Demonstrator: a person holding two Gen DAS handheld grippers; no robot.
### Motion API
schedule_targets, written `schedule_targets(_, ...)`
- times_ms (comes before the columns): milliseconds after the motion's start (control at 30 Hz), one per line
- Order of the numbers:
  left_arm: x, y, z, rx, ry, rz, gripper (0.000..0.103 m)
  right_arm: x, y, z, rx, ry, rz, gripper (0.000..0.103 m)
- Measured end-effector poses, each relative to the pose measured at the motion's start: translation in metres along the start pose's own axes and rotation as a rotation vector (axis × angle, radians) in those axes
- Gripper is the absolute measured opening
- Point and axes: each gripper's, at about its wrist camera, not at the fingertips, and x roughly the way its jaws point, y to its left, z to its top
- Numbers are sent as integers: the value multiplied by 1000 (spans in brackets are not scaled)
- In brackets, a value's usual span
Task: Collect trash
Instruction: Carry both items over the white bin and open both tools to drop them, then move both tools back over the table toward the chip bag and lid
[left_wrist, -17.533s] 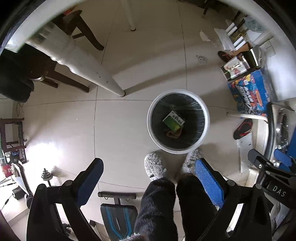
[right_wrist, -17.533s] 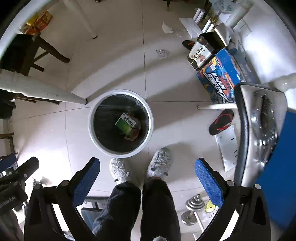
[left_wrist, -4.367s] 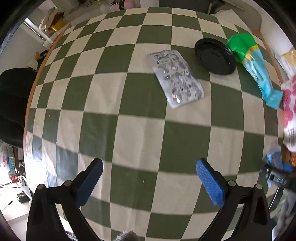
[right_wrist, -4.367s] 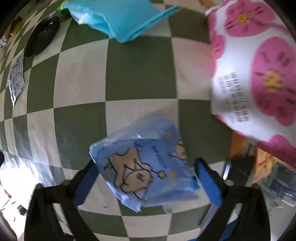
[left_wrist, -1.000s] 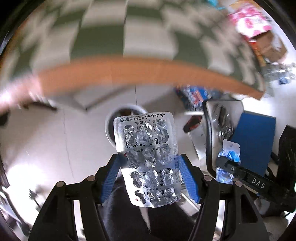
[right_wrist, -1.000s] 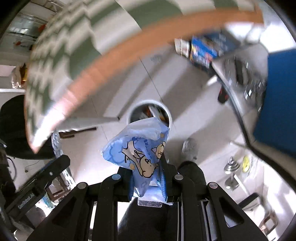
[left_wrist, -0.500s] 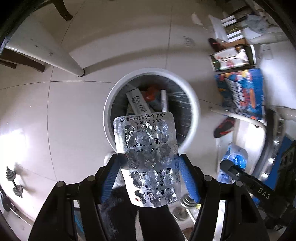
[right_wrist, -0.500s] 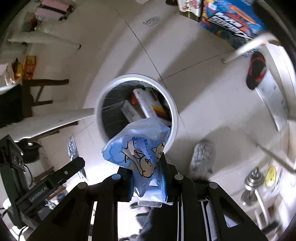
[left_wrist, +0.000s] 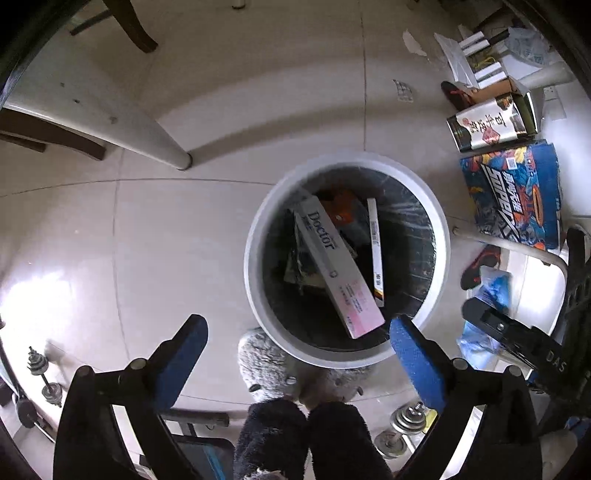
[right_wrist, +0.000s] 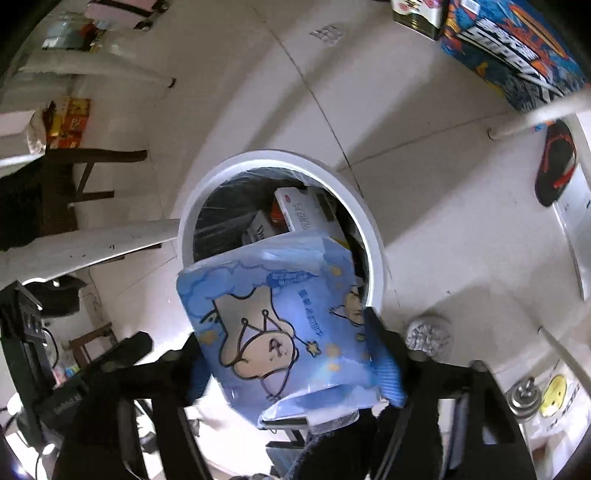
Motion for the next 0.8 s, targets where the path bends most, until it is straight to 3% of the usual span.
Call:
schedule_targets(100,-11,1,-1,13,-28,37,101,-6,7,-1,-25,-6,-13,102)
schedule_targets(200,-17,0,-4,20,-49,69,101,-9,14,-2,-56,-1,-20,103)
schedule_targets(467,-33,-7,-18,37,-55,129,101,-35,38,-19,-193,-59,-282,103)
schedule_targets(800,-86,-19,-44,57,-65,130,101,-95,56,-47,-218,-110,-364,103)
